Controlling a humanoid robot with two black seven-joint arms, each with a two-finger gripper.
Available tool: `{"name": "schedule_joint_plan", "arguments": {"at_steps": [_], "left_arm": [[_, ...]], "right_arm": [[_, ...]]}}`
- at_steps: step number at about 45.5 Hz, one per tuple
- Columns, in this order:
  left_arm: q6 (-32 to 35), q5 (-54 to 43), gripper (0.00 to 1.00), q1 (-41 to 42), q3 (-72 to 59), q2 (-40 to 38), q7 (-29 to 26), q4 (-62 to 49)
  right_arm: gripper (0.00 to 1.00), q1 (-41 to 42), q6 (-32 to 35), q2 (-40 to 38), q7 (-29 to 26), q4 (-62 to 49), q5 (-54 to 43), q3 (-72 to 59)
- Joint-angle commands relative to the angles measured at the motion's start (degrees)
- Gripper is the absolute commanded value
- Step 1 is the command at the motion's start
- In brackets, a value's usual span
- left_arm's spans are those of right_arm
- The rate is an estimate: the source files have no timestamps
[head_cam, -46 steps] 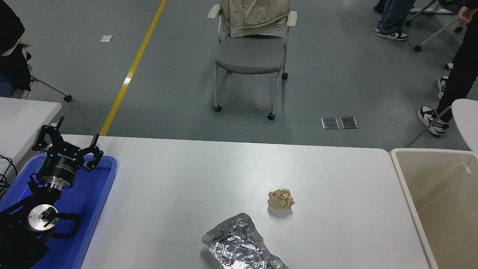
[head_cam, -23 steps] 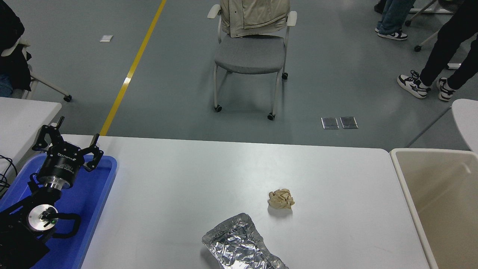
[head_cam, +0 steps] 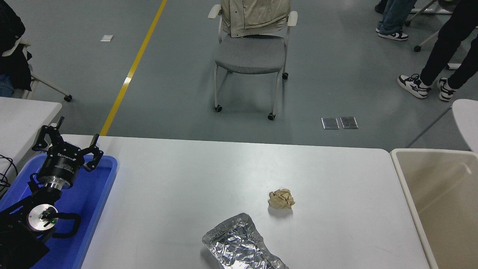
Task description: Clean the table surface
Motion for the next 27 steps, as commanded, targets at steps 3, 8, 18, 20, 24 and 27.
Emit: {"name": "schedule_joint_plan", "arguments": {"at_steps": [3,8,18,20,24,27], "left_arm": [[0.0,0.0,1.0,0.0,0.0,0.0,0.0,0.0],[0.0,0.0,1.0,0.0,0.0,0.0,0.0,0.0],[0.0,0.0,1.0,0.0,0.0,0.0,0.0,0.0],[0.0,0.0,1.0,0.0,0.0,0.0,0.0,0.0],[0.0,0.0,1.0,0.0,0.0,0.0,0.0,0.0],[0.0,0.0,1.0,0.0,0.0,0.0,0.0,0.0]], "right_arm": [[0.97,-8.3,3.3,-0.7,-1.9,13.4,1.5,26.2],[0.98,-10.1,3.0,-0.5,-1.5,16.5,4.2,28.7],[0.98,-16.4,3.7,0.1,-1.2,25.4,10.5,31.9],[0.98,-18.1,3.7,0.9,-1.2,28.1,10.5,33.7],[0.98,-21.4,3.8,4.8,-1.1,32.9,10.4,39.4],[0.98,-23.6,4.2,7.4,-1.0,35.7,9.7,42.6]]}}
